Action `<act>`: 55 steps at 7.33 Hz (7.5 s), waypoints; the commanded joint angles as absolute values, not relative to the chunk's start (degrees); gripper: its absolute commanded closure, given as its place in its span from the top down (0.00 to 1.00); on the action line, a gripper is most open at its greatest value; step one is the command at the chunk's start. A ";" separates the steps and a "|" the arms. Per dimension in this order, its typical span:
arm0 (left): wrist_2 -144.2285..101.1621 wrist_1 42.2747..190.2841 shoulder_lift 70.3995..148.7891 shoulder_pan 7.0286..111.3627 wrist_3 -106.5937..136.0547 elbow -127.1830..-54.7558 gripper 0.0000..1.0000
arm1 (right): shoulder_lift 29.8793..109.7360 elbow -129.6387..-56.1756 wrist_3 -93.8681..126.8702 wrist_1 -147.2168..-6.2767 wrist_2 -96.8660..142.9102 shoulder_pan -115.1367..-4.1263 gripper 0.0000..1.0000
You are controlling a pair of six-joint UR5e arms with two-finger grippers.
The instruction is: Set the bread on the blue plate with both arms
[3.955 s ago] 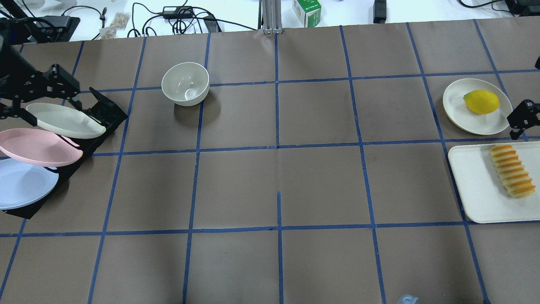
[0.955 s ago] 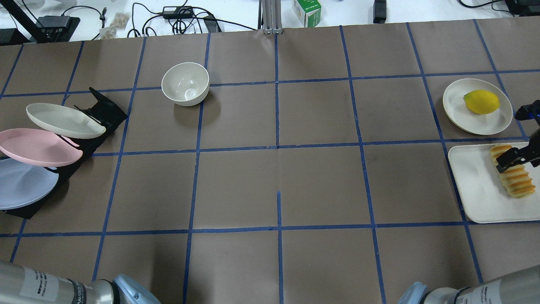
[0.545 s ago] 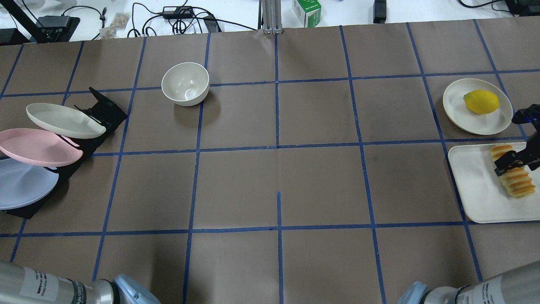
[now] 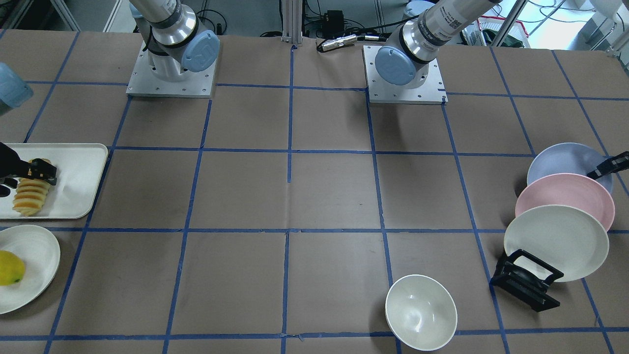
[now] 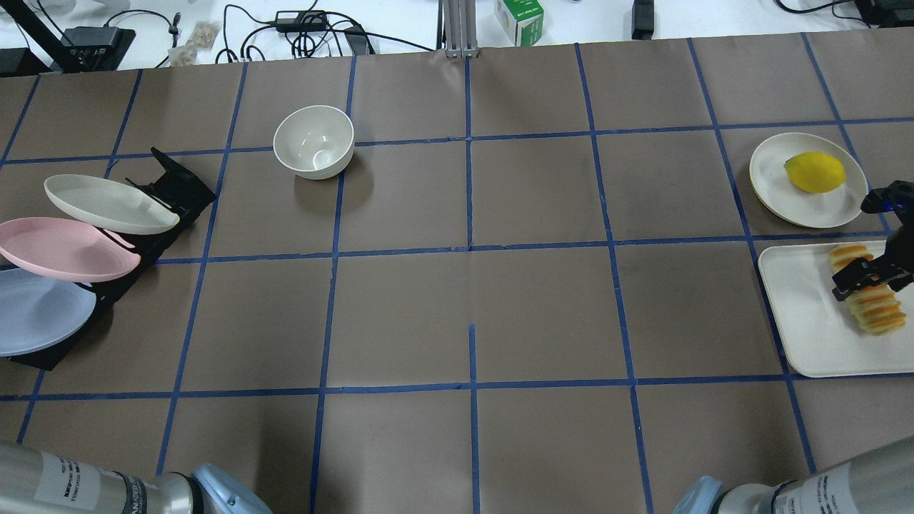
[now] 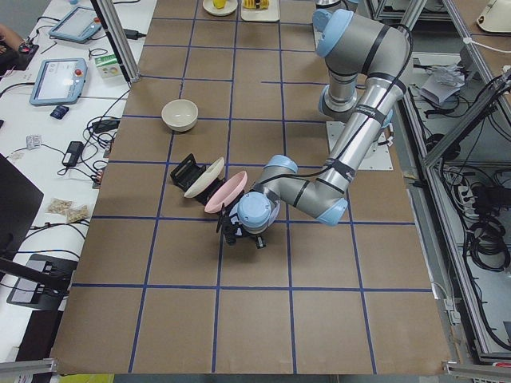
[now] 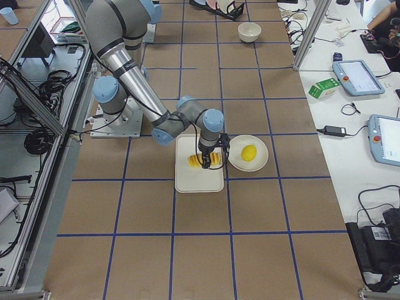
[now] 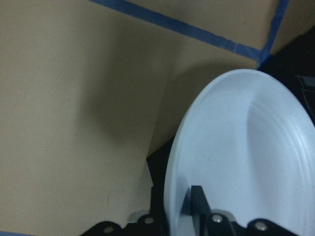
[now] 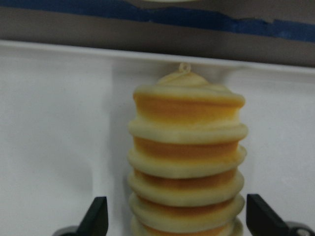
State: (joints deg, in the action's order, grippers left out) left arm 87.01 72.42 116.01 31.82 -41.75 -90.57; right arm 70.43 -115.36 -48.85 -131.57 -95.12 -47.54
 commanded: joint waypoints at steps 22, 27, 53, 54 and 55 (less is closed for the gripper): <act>71.03 52.02 105.01 83.65 10.68 -101.21 0.00 | 83.22 -114.70 -43.95 -120.18 -95.99 -50.27 0.07; 71.10 41.52 111.87 96.93 12.39 -105.89 0.00 | 87.89 -114.96 -35.01 -111.99 -92.13 -53.08 0.00; 91.58 87.89 93.25 88.68 7.65 -89.29 1.00 | 66.26 -101.43 25.58 -130.78 -85.34 -108.37 1.00; 91.58 87.72 93.16 88.42 6.34 -89.56 1.00 | 67.84 -98.82 25.32 -129.48 -85.34 -106.28 1.00; 91.50 87.71 93.08 88.16 3.37 -89.73 1.00 | 70.46 -95.74 23.40 -122.94 -85.25 -103.91 1.00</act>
